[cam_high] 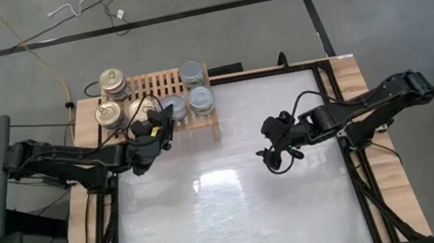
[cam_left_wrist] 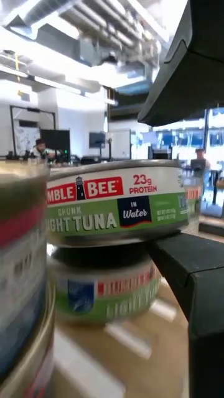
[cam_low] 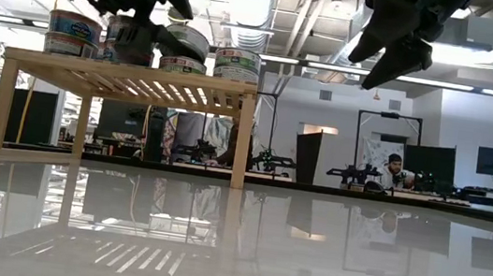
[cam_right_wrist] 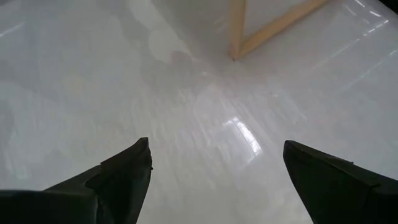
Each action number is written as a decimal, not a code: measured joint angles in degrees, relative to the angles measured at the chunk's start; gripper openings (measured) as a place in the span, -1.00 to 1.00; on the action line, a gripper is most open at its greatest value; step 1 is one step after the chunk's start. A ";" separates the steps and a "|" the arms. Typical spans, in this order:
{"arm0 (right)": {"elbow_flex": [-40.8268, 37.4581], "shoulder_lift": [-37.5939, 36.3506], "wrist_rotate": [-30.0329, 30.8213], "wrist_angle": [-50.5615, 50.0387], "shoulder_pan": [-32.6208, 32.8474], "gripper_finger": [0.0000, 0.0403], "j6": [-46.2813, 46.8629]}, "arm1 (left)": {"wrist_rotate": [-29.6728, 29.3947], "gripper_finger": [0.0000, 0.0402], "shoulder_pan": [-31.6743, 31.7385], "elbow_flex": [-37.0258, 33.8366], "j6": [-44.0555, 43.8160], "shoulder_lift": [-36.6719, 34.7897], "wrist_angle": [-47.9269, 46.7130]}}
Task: Stack canned seafood by type on shelf
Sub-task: Stack the green tuna can on top of the bottom left green tuna can on the shelf, then return to Home Position
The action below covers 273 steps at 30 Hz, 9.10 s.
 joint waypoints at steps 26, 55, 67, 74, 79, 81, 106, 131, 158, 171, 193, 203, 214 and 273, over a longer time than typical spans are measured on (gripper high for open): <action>-0.02 0.01 -0.11 1.32 2.58 0.90 2.40 | 8.05 0.37 2.25 0.02 4.39 -4.07 -1.24; -0.02 0.10 -0.11 3.34 3.50 0.90 3.21 | 11.59 0.37 2.46 -0.04 0.45 -8.28 -8.42; -0.02 0.10 -0.09 4.35 3.55 0.90 2.92 | 16.47 0.37 3.21 -0.01 -3.97 -8.83 -13.06; -0.02 0.10 -0.10 4.29 3.55 0.90 2.23 | 22.28 0.37 2.59 0.00 3.06 -9.56 -11.20; -0.02 0.10 -0.09 4.23 3.50 0.90 0.10 | 23.59 0.37 -0.80 0.02 19.80 -9.60 -8.24; -0.02 0.10 -0.09 4.12 3.50 0.90 -1.33 | 25.47 0.37 -2.17 0.02 32.91 -9.62 -8.18; -0.02 0.10 -0.07 -1.91 0.38 0.90 -17.00 | 50.98 0.37 -12.62 -13.18 100.52 -18.66 0.34; -0.07 0.08 -0.14 7.34 0.11 0.90 -13.58 | 62.46 0.37 2.35 -40.52 110.38 -65.24 4.17; -0.09 0.08 -0.11 7.27 0.12 0.90 -13.75 | 62.39 0.37 2.92 -40.68 102.96 -65.18 -6.21; -0.09 0.08 -0.11 7.25 0.12 0.90 -13.75 | 62.94 0.37 2.90 -40.68 102.16 -64.88 -8.23; -0.11 0.08 -0.09 7.25 0.12 0.90 -13.75 | 62.89 0.37 2.90 -40.72 102.14 -64.88 -8.58; -0.11 0.08 -0.09 7.25 0.12 0.90 -13.77 | 62.87 0.37 2.90 -40.72 102.15 -64.88 -8.62; -0.20 0.08 -0.14 7.08 1.04 0.90 -14.04 | 62.85 0.37 2.90 -40.72 102.15 -64.88 -8.63; -58.73 -73.73 -9.36 39.18 -4.34 0.90 -30.12 | 62.79 0.37 2.91 -40.72 102.13 -64.66 -8.64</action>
